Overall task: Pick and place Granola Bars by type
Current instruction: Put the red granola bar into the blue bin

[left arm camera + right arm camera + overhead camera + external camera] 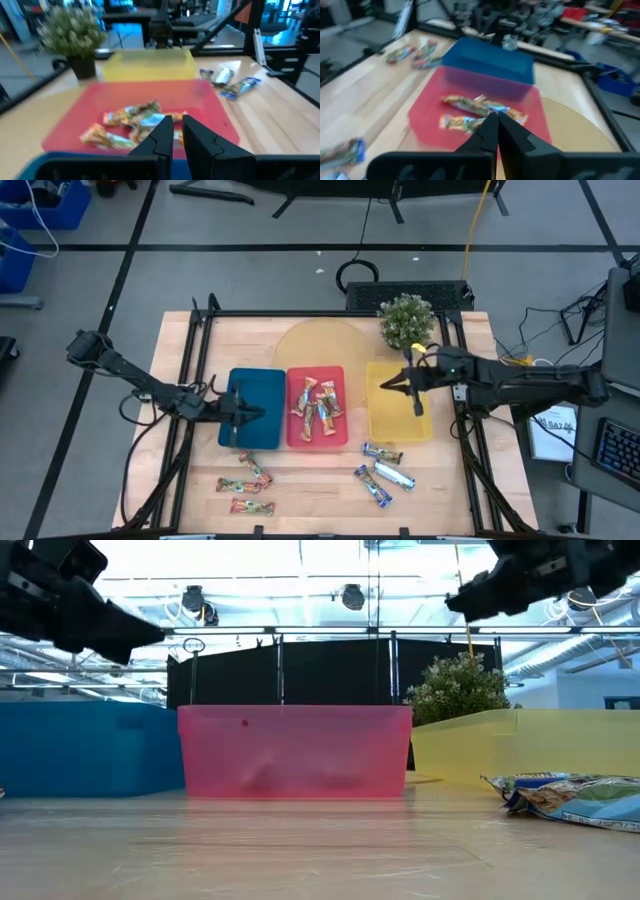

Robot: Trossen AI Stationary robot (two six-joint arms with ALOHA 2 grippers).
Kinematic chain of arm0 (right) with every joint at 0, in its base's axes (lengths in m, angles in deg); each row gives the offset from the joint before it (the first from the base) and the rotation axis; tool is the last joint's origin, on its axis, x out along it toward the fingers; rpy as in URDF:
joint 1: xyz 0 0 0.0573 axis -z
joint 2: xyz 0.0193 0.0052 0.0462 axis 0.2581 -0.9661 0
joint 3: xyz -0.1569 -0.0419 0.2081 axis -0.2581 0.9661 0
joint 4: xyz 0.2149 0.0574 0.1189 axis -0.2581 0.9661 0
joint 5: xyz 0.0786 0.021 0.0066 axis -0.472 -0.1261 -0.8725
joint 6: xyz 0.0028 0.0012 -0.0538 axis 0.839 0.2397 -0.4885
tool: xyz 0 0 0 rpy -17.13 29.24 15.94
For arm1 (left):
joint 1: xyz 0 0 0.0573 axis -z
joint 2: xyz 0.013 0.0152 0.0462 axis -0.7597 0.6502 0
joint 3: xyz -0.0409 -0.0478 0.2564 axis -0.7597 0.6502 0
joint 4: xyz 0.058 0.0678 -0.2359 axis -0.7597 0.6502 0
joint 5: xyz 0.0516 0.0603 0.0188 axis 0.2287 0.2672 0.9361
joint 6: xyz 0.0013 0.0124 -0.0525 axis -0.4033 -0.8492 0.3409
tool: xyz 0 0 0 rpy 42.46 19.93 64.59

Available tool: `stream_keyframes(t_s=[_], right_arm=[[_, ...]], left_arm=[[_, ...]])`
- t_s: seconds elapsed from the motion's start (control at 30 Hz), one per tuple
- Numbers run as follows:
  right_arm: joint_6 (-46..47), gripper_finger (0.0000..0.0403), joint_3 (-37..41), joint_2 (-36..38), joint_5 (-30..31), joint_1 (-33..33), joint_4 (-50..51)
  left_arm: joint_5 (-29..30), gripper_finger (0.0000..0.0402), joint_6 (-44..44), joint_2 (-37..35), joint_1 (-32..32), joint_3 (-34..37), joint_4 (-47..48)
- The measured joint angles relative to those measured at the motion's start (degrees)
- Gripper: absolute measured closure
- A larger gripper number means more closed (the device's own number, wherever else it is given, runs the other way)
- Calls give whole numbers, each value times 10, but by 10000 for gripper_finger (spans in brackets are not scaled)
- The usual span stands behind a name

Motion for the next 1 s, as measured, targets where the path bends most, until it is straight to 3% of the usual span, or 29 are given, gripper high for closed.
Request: stream_keyframes(t_s=[0.13, 0.3, 0.53, 0.77, 0.9, 1.0], right_arm=[[18, 402, 54, 25, 6, -9, -49], [-60, 401, 133, 55, -64, -23, -157], [93, 402, 193, 80, 49, -24, -335], [129, 402, 193, 94, 73, -25, -304], [163, 402, 192, 96, 72, -25, -338], [189, 402, 192, 101, 59, -25, -346]], left_arm=[[11, 355, -28, 0, 0, 0, -31], [13, 355, -21, 0, 0, 0, -32], [14, 355, -15, 0, -4, 0, -29], [56, 355, 9, 0, -4, 0, -30], [61, 355, 28, 0, -4, 0, -27], [102, 355, 66, 0, -4, 0, -32]])
